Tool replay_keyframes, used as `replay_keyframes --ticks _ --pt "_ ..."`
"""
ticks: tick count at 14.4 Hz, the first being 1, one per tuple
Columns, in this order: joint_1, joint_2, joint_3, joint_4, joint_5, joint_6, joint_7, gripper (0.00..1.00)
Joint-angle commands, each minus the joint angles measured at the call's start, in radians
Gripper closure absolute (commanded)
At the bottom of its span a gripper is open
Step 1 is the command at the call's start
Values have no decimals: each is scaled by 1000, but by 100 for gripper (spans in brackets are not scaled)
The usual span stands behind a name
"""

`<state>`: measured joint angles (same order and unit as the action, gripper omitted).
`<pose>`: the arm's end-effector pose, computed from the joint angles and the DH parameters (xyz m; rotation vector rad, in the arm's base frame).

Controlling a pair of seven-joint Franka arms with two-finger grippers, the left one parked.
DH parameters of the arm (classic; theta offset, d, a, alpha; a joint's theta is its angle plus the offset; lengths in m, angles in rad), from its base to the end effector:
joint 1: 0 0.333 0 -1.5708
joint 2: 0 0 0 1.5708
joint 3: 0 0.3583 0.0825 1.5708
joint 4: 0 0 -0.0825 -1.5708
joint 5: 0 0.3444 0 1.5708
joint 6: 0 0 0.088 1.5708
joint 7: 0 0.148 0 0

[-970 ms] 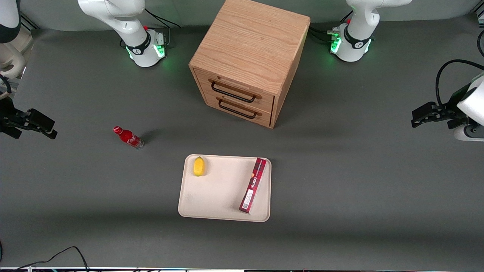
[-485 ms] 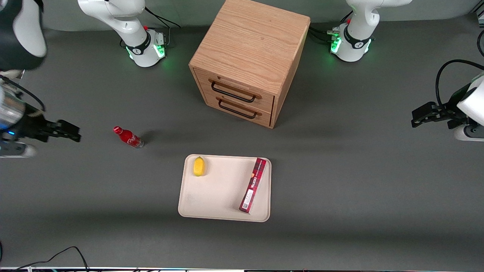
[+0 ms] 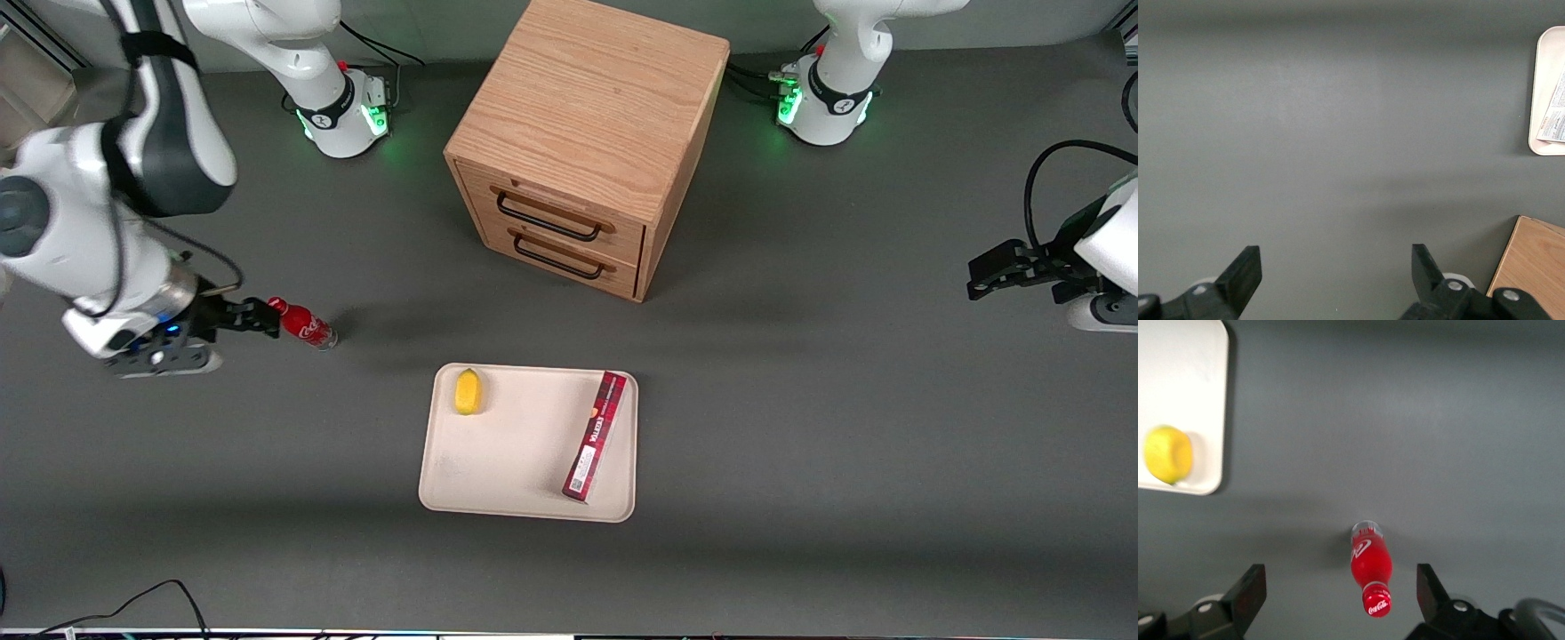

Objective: Place coke bottle on tray
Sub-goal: 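Close the right gripper around the bottle's body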

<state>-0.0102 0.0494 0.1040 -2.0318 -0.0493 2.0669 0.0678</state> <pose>0.5249 0.0444 0.4415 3.1015 0.0771 -0.0168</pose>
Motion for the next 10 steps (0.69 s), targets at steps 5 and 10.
replay_keyframes --ticks 5,10 --pt "-86 -123 3 -297 14 212 -140 14" --pt "-93 -120 11 -347 64 268 -126 35"
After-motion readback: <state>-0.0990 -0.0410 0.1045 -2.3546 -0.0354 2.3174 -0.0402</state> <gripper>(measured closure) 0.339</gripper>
